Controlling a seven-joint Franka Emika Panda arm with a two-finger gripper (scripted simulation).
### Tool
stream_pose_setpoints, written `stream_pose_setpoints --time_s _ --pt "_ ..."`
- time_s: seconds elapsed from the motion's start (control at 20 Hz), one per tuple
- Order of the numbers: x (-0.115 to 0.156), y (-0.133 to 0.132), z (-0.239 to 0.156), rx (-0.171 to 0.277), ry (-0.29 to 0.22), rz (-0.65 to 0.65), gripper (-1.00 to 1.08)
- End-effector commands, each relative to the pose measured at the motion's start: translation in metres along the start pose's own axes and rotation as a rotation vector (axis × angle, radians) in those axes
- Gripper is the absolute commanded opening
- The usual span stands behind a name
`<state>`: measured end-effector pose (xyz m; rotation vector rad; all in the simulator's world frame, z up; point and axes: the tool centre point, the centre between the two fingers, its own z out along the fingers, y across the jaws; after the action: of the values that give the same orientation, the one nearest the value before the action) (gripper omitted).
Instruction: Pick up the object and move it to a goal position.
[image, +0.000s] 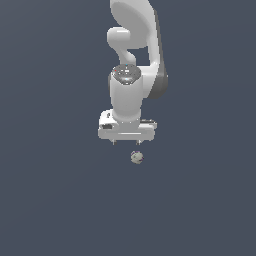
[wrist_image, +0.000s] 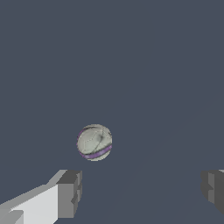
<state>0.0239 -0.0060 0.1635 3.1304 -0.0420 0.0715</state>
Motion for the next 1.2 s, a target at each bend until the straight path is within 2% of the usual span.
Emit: stream_pose_setpoints --time_s 0.0,0.5,0.9,1.15 --pt "0.0 -0.01 0.015 0.001 -0.01 -0.019 1.0" --pt "-0.003 -0.047 0.071 0.01 -0.042 -0.087 1.0" --pt "-0.005 -0.05 0.079 0.011 -0.046 -0.092 1.0" --pt "-0.006 -0.05 0.1 0.011 -0.046 -0.092 1.0"
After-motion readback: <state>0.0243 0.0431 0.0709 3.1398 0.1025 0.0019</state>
